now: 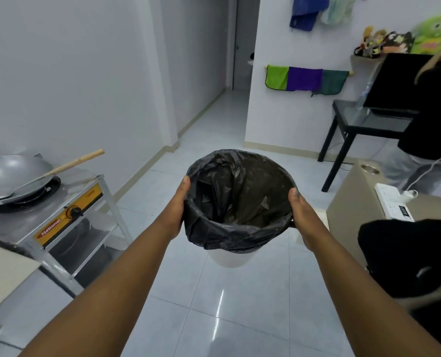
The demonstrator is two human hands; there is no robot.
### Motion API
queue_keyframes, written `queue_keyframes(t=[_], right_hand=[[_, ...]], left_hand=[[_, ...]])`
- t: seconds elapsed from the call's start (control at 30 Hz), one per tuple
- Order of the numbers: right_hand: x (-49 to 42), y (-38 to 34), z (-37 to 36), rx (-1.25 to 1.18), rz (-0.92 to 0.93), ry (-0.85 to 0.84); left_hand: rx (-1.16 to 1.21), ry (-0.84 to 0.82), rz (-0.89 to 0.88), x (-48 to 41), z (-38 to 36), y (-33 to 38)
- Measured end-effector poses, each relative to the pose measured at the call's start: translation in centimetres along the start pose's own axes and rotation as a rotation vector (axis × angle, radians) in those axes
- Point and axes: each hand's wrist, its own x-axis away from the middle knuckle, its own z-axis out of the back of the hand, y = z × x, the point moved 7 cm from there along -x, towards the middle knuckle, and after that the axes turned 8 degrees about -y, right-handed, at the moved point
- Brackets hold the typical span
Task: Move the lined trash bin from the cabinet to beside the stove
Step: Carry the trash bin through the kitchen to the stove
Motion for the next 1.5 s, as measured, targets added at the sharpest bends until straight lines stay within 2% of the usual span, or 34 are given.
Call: queue_keyframes(t=[0.3, 0.53, 0.9, 1.03, 1.23, 1.5], right_hand=[[-14.1, -1.4, 1.3, 0.025, 0.008, -0.096], [-26.5, -1.9, -0.1, 0.054, -0.013, -0.093], [-47.5, -6.0, -2.4, 0.092, -0.025, -0.107], [-50.3, -6.5, -2.7, 0.063, -0.016, -0.112], [-61.4, -7.7, -3.5, 0.079, -0.004, -0.175], [-76.2, -10.0, -6.6, 0.089, 0.004, -0.351]], left_hand=[[0.040, 0.084, -0.009, -10.9, 3.0, 0.6], [0.076, 0.089, 0.020, -22.6, 8.9, 0.7], [0.082, 0.106, 0.042, -40.5, 18.7, 4.9], [0.094, 0.099, 0.030, -42.9, 19.9, 5.6], [0.112, 0.186, 0.017, -50.7, 23.9, 5.9], [0.174, 0.394, -0.027, -59.3, 29.6, 6.9]])
